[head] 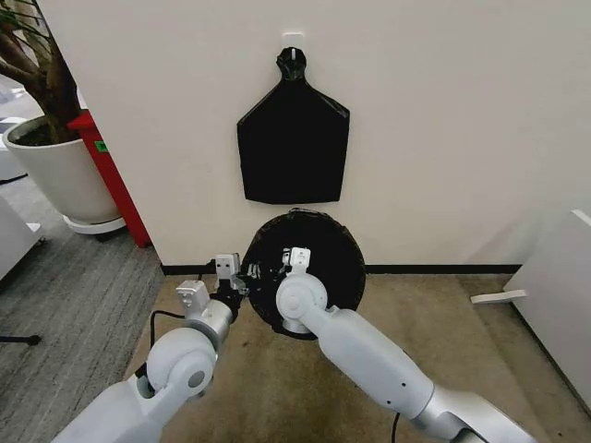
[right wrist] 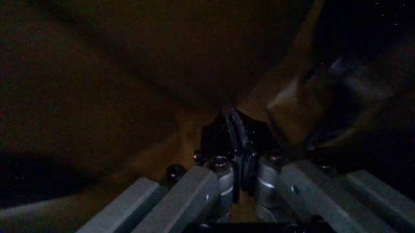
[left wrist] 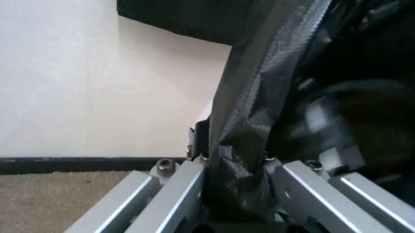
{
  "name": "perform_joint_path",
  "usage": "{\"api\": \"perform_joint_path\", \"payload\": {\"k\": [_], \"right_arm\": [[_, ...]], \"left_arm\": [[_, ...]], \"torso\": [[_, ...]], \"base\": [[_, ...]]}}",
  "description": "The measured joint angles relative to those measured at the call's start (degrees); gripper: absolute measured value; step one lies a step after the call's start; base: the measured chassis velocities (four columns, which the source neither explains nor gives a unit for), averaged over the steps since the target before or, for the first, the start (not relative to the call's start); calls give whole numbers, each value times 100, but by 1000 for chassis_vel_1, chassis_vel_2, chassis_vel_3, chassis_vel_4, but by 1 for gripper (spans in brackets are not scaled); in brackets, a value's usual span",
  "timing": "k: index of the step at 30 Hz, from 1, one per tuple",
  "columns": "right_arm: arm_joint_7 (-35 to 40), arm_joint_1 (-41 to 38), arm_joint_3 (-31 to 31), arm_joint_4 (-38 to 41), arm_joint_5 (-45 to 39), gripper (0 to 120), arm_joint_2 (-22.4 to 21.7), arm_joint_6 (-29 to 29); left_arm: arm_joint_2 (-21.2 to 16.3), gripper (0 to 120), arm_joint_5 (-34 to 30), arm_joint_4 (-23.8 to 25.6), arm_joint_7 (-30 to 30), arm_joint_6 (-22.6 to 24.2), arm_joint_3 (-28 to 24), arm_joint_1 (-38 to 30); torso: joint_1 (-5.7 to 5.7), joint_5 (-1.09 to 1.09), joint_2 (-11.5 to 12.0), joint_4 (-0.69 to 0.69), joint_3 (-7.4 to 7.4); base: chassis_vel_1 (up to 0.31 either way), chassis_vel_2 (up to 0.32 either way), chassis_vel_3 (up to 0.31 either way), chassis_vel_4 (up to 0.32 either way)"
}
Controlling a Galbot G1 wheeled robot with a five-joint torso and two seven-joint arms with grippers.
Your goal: Place the garbage bag over the trash bin.
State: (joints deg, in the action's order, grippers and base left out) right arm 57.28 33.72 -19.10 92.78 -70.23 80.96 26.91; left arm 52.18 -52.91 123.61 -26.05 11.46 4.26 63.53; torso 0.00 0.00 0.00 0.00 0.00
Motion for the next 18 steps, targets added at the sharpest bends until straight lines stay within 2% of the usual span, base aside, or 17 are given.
{"api": "perform_joint_path", "payload": {"k": [5, 9, 11, 13, 15, 17, 18], "right_arm": [[203, -125, 36, 717, -518, 0, -330, -4], [231, -196, -66, 1582, -1043, 0, -762, 12], [-75, -148, -10, 2127, -1159, 0, -1044, 3], [-242, -115, 52, 2281, -1153, 0, -1153, -2], [-826, 8, 298, 2599, -1013, 0, -1463, -35], [-1739, 212, 721, 2885, -704, 0, -1825, -113], [-1739, 212, 721, 2885, -704, 0, -1825, -113]], "left_arm": [[-11, 0, -60, -105, -4, 0, 18, -69], [40, 0, -393, -399, -200, 7, 22, -234], [64, 0, -742, -540, -390, 46, 29, -346], [68, 0, -873, -574, -450, 63, 44, -378], [80, 0, -1202, -658, -596, 86, 89, -456], [101, 0, -1584, -733, -791, 99, 143, -534], [101, 0, -1584, -733, -791, 99, 143, -534]], "torso": [[0, 0, 0, 0, 0], [0, -1, 0, 0, 0], [0, -1, 0, -1, 0], [0, -1, 0, -1, 0], [0, -1, 0, -1, 0], [0, -2, 0, 1, 0], [0, -2, 0, 1, 0]], "base": [[0, 0, 0, 0], [0, 0, 0, 0], [0, 0, 0, 0], [0, 0, 0, 0], [0, 0, 0, 0], [0, 0, 0, 0], [0, 0, 0, 0]]}}
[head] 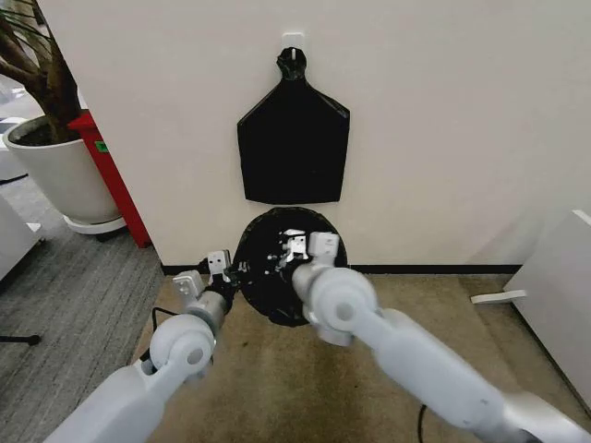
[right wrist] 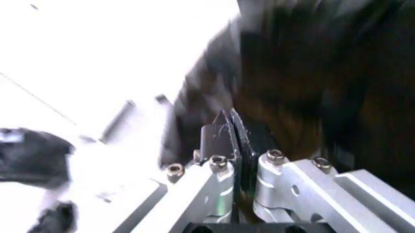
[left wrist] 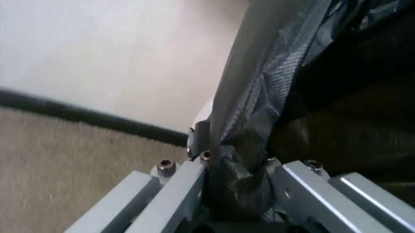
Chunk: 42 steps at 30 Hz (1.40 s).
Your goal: Place the garbage bag over the trash bin.
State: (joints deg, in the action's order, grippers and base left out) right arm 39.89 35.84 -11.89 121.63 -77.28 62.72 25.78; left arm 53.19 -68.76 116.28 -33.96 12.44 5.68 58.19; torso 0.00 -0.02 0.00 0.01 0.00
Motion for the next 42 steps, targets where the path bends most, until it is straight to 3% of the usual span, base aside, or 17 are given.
{"api": "perform_joint_path", "payload": {"k": [3, 6, 8, 11, 14, 15, 17, 19, 22, 23, 28, 33, 42], "right_arm": [[-935, 444, 737, 342, 221, 0, -535, -204], [-1729, 1297, 1354, 593, 683, 1, -1200, -815], [-1823, 1473, 1459, 633, 770, 3, -1277, -892], [-2006, 2438, 2166, 876, 951, 18, -1412, -1252], [-2442, 3577, 3144, 991, 1009, 30, -1146, -1443], [-2442, 3577, 3144, 991, 1009, 30, -1146, -1443], [-2815, 4286, 3754, 1013, 997, 37, -879, -1433], [-3263, 5097, 4305, 1037, 858, 48, -484, -1287], [-3803, 5980, 4610, 999, 830, 59, 64, -1039], [-3803, 5980, 4610, 999, 830, 59, 64, -1039], [-3882, 6611, 4479, 1128, 660, 81, 867, -630], [-3645, 6635, 4280, 1201, 669, 96, 1281, -527], [-3270, 6377, 4089, 729, 1167, 100, 1406, -588]], "left_arm": [[31, 0, -469, -45, -241, 23, 60, -106], [56, 0, -994, -58, -508, 68, 109, -216], [68, 0, -1122, -60, -581, 75, 112, -238], [144, 0, -1835, -66, -932, 99, 121, -369], [196, 0, -2782, -81, -1248, 137, 134, -505], [196, 0, -2782, -81, -1248, 137, 134, -505], [226, 0, -3345, -104, -1507, 130, 154, -603], [242, 0, -3988, -120, -1762, 123, 181, -720], [268, 0, -4790, -172, -2184, 90, 196, -881], [268, 0, -4790, -172, -2184, 90, 196, -881], [311, 0, -5889, -321, -3076, 96, 227, -1091], [354, 0, -6173, -374, -3359, 130, 235, -1146], [359, 0, -6167, -315, -3388, 212, 204, -1118]], "torso": [[0, 1, 0, -2, 0], [0, 0, 0, 1, 0], [0, 0, 0, 2, 0], [0, 1, 0, 1, 0], [0, 0, 0, -3, 0], [0, 0, 0, -3, 0], [0, 1, 0, -1, -1], [0, 0, -1, 1, -1], [0, 1, -1, 1, -1], [0, 1, -1, 1, -1], [0, 3, -1, -1, 0], [0, 3, 0, -1, 0], [0, 2, -1, -2, 0]], "base": [[0, 0, 0, 0], [0, 0, 0, 0], [0, 0, 0, 0], [0, 0, 0, 0], [0, 0, 0, 0], [0, 0, 0, 0], [0, 0, 0, 0], [0, 0, 0, 0], [0, 0, 0, 0], [0, 0, 0, 0], [0, 0, 0, 0], [0, 0, 0, 0], [0, 0, 0, 0]]}}
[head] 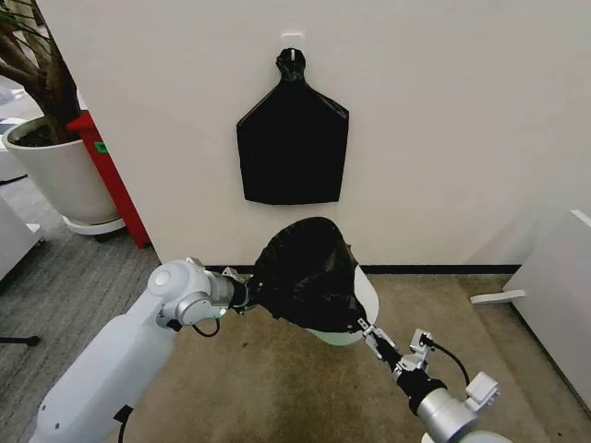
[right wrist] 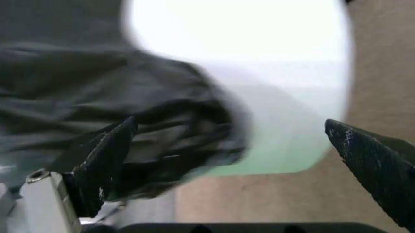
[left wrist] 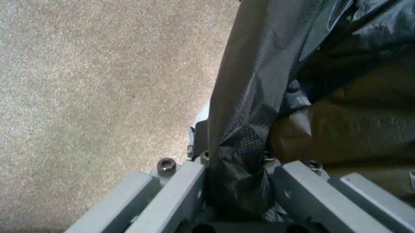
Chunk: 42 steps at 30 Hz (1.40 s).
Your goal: Place the garbage bag over the trash bin.
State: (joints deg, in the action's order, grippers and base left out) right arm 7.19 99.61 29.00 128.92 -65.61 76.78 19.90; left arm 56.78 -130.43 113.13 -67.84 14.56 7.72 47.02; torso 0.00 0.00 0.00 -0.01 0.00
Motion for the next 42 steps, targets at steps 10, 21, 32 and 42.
{"api": "perform_joint_path", "payload": {"k": [10, 21, 32, 42], "right_arm": [[194, -309, -120, -496, 284, 100, -73, -102], [255, -239, -189, -360, 384, 100, -129, -410], [278, 184, -131, 576, 224, 100, -216, -378], [391, -384, 1356, 1009, -1230, 100, -935, 111]], "left_arm": [[-18, 0, -1, 70, 55, 23, 16, -49], [-65, 0, -2, 270, 73, 70, 4, -45], [-140, 0, 783, 168, 1090, 327, -64, 35], [-494, 0, 3133, -18, 3628, 597, -222, 665]], "torso": [[0, 0, 0, 0, 0], [0, -1, 0, 1, 0], [0, 0, 0, 1, 0], [0, -1, 0, 2, 0]], "base": [[0, 0, 0, 0], [0, 0, 0, 0], [0, 0, 0, 0], [0, 0, 0, 0]]}}
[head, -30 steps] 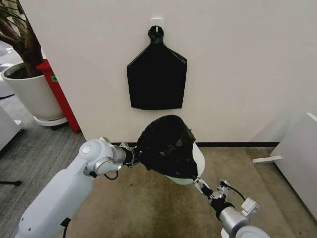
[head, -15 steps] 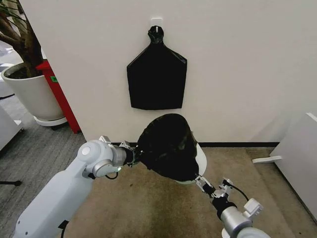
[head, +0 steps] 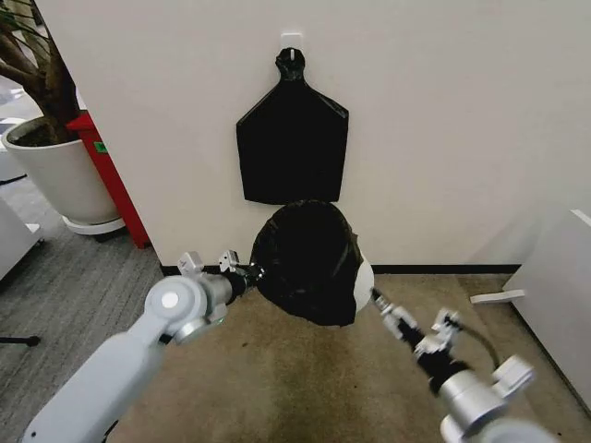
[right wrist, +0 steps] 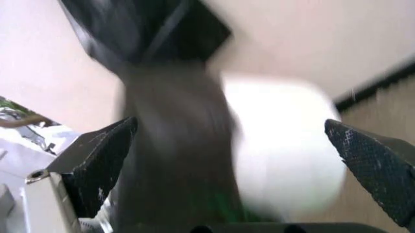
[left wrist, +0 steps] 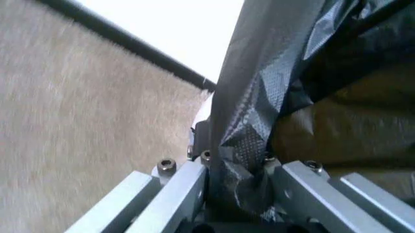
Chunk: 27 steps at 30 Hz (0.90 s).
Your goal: Place the garbage bag over the trash bin.
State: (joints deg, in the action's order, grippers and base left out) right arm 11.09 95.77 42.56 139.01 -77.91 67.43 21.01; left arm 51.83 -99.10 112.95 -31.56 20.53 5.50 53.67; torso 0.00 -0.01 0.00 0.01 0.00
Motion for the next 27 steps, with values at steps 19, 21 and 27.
{"api": "perform_joint_path", "payload": {"k": [19, 21, 27], "right_arm": [[-419, -2807, -1019, -1412, -1253, 100, -2780, 1462], [-409, -3220, -1377, -1575, -1250, 100, -2817, 1574], [-329, -3620, -1810, -1737, -1362, 100, -2731, 1656]], "left_arm": [[-503, 0, 5027, -1128, 4839, -2294, -175, 757], [-516, 0, 5292, -1164, 5056, -2614, -169, 799], [-562, 0, 5872, -1166, 5430, -3094, -80, 915]], "torso": [[0, 1, 0, -2, 1], [0, 3, 0, -3, 1], [0, 1, 0, -1, 0]], "base": [[0, 0, 0, 0], [0, 0, 0, 0], [0, 0, 0, 0]]}}
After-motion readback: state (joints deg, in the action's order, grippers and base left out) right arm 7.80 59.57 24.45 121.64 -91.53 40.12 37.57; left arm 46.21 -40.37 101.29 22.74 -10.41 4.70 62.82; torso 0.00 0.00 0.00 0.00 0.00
